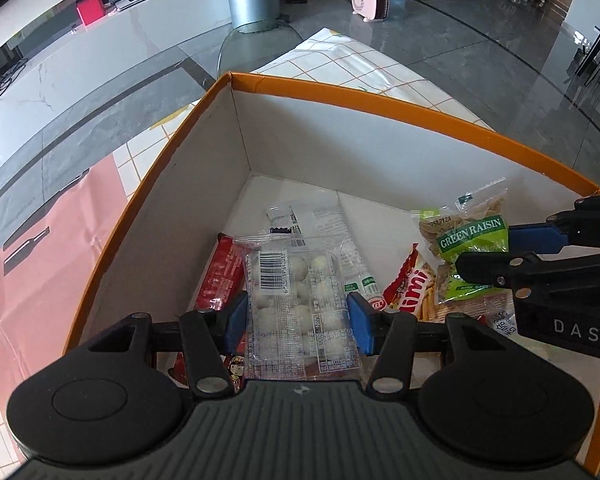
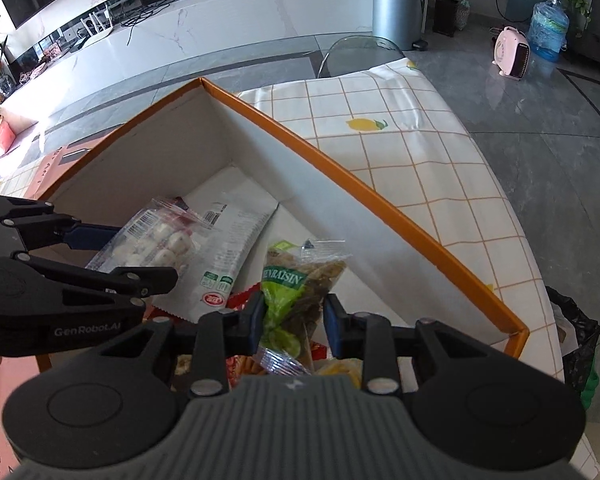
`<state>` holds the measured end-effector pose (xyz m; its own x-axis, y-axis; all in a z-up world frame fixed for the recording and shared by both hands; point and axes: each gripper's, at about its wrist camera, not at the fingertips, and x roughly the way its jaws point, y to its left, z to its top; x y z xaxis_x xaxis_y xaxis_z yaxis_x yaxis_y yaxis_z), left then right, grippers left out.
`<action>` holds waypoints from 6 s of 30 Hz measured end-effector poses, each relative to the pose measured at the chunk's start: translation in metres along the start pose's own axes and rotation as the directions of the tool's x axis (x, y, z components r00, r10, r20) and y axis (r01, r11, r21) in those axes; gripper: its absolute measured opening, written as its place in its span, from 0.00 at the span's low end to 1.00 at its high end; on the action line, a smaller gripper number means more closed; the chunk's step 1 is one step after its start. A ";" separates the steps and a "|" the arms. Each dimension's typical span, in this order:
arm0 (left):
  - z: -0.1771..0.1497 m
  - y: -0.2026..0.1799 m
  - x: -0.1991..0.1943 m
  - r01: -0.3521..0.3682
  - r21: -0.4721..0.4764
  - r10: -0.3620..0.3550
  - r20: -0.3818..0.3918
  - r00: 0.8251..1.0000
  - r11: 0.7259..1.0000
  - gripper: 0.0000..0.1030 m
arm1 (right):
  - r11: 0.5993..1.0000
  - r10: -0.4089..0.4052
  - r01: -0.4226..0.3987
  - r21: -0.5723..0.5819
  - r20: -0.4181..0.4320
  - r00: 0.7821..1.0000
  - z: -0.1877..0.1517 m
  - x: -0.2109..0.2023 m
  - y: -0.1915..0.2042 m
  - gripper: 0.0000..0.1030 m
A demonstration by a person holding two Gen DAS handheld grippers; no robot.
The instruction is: Organize snacks
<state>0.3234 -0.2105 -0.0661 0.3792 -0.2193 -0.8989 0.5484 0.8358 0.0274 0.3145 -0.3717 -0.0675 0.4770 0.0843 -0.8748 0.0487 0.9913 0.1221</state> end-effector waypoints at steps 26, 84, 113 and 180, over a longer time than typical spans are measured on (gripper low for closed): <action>-0.010 -0.001 -0.047 -0.010 -0.025 0.012 0.084 0.996 1.000 0.72 | 0.995 -0.090 0.092 -0.046 0.033 0.995 -0.008 -0.041 0.013 0.44; -0.354 0.185 -0.145 -0.203 -0.583 0.377 0.193 0.906 0.786 0.83 | 0.965 0.179 -0.128 -0.228 0.216 0.960 -0.204 -0.015 0.296 0.62; -0.317 0.225 -0.085 -0.173 -0.407 0.271 0.196 0.943 0.897 0.77 | 0.864 0.221 -0.117 -0.489 0.162 0.962 -0.134 0.066 0.331 0.65; -0.304 0.249 -0.075 -0.179 -0.441 0.303 0.230 0.925 0.879 0.84 | 0.766 0.440 -0.362 -0.531 0.022 0.898 -0.074 0.102 0.400 0.27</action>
<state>0.2048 0.1677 -0.1246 0.6882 -0.0650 -0.7226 0.0856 0.9963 -0.0081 0.3174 0.0406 -0.1430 0.4689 0.5094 -0.7216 -0.6012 0.7826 0.1618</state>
